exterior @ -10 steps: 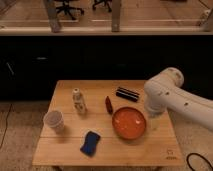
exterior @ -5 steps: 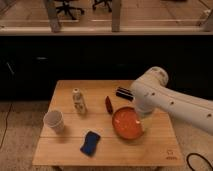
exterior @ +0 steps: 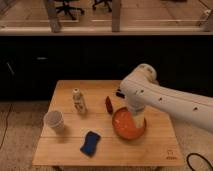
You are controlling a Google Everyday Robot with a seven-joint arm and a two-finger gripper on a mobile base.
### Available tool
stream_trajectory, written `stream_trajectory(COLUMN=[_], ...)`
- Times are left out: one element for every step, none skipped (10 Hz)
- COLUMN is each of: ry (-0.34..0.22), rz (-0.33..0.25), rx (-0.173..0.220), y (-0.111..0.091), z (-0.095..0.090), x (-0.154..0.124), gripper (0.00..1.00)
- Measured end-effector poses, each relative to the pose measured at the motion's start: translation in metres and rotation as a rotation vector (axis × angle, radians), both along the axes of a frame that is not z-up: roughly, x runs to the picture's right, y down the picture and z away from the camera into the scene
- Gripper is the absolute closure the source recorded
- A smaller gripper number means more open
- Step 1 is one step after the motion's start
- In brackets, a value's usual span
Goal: Move the arm in a circular motion
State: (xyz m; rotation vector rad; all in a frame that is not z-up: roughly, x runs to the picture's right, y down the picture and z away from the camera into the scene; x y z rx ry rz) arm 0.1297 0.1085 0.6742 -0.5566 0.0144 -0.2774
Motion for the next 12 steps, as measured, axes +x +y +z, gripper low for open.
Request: stream_trajectory(ry=[0.000, 0.003, -0.002, -0.003, -0.002, 0.000, -0.001, -0.002, -0.002, -0.002, -0.002, -0.002], rz=[0.002, 0.007, 0.003, 0.002, 0.003, 0.003, 0.001, 0.001, 0.001, 0.003, 0.002, 0.003], rx=[0.002, 0.005, 0.006, 0.007, 0.007, 0.006, 0.006, 0.006, 0.006, 0.005, 0.006, 0.005], y=[-0.004, -0.008, -0.013, -0.013, -0.013, -0.012, -0.013, -0.013, -0.012, -0.012, -0.012, -0.012], z=[0.004, 0.008, 0.013, 0.014, 0.014, 0.013, 0.013, 0.014, 0.014, 0.014, 0.014, 0.014], x=[-0.002, 0.000, -0.001, -0.001, 0.000, 0.001, 0.000, 0.000, 0.000, 0.000, 0.000, 0.000], gripper=[0.20, 0.20, 0.20, 0.20, 0.20, 0.20, 0.20, 0.20, 0.20, 0.20, 0.20, 0.20])
